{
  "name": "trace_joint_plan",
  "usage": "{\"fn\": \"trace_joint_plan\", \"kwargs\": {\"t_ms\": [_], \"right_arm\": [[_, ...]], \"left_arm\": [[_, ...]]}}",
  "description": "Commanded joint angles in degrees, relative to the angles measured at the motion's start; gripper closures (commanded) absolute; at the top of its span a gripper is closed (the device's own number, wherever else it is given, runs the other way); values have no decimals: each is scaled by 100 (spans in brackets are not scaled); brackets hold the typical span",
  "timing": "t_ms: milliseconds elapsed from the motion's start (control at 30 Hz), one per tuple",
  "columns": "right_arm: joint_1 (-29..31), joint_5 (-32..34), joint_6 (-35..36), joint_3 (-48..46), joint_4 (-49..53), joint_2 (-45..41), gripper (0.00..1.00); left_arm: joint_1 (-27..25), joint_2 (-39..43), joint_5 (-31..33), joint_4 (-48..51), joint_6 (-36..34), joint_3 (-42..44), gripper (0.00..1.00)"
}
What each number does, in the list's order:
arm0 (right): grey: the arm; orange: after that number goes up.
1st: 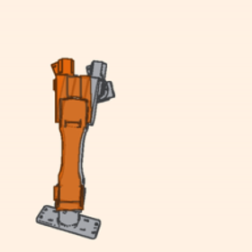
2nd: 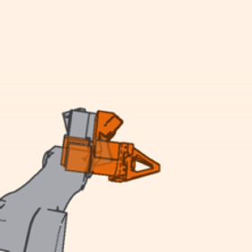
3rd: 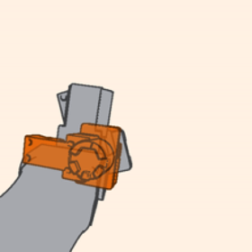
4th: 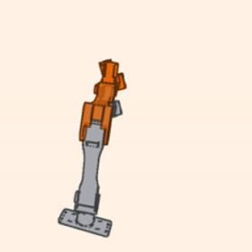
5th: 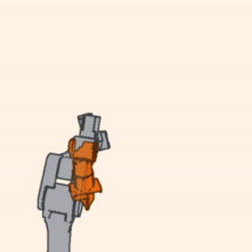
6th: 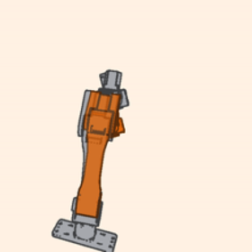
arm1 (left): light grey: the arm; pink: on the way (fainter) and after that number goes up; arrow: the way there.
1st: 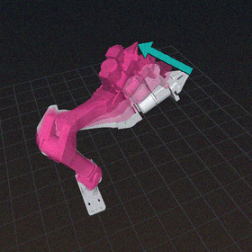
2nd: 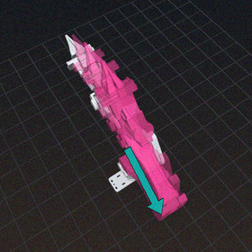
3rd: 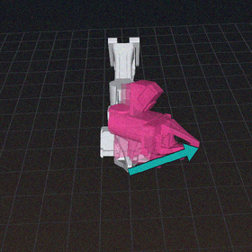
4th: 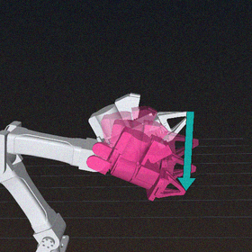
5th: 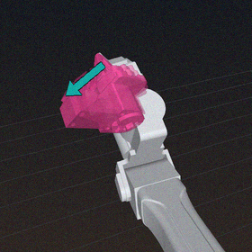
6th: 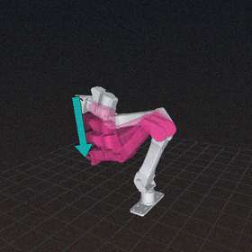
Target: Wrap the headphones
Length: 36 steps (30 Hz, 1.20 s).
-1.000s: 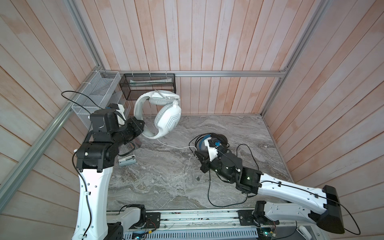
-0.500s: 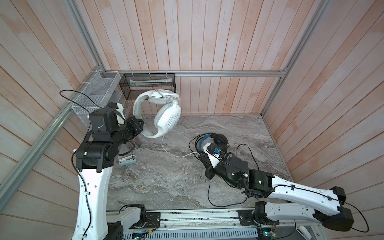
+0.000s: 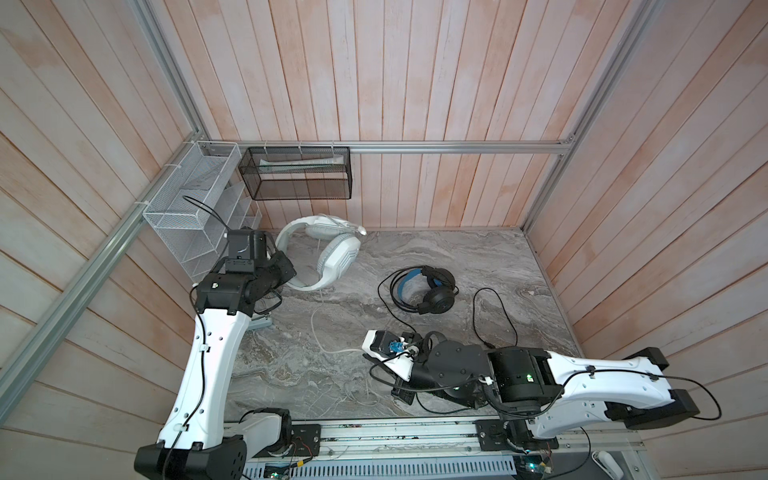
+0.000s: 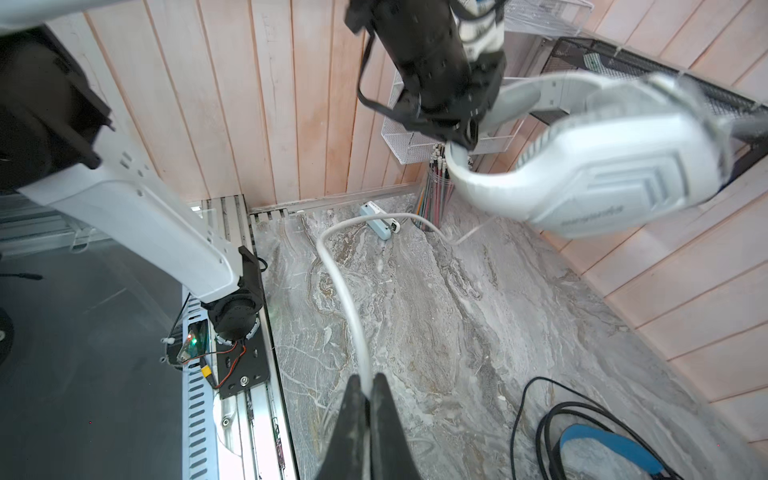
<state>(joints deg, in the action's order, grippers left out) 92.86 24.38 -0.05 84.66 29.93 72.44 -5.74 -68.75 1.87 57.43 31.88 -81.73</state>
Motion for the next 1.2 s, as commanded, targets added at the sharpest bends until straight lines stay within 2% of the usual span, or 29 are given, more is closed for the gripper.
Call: {"fn": "trace_joint_plan", "kwargs": {"t_ms": [0, 133, 333, 633, 833, 1000, 1167], "right_arm": [[22, 451, 429, 682, 1055, 278, 100], [-48, 963, 813, 1424, 1609, 425, 100], [-644, 894, 1066, 1986, 2075, 480, 100], [-1195, 739, 1372, 2230, 2145, 623, 100], [-1808, 531, 1462, 2050, 1899, 578, 100], [-1839, 387, 1465, 2328, 1885, 908, 100], [-1833, 165, 1499, 2721, 1910, 1186, 100]], "left_arm": [[-462, 77, 646, -617, -224, 235, 100], [-966, 301, 1033, -896, -474, 959, 100], [-1458, 853, 1092, -1301, -943, 1890, 100], [-2177, 1343, 1140, -1494, -1328, 2590, 100], [-2298, 1795, 913, -1755, -1467, 2955, 100], [-2309, 2152, 540, -2116, -1339, 3152, 100], [-2309, 2163, 15, -2271, -1002, 3194, 100]]}}
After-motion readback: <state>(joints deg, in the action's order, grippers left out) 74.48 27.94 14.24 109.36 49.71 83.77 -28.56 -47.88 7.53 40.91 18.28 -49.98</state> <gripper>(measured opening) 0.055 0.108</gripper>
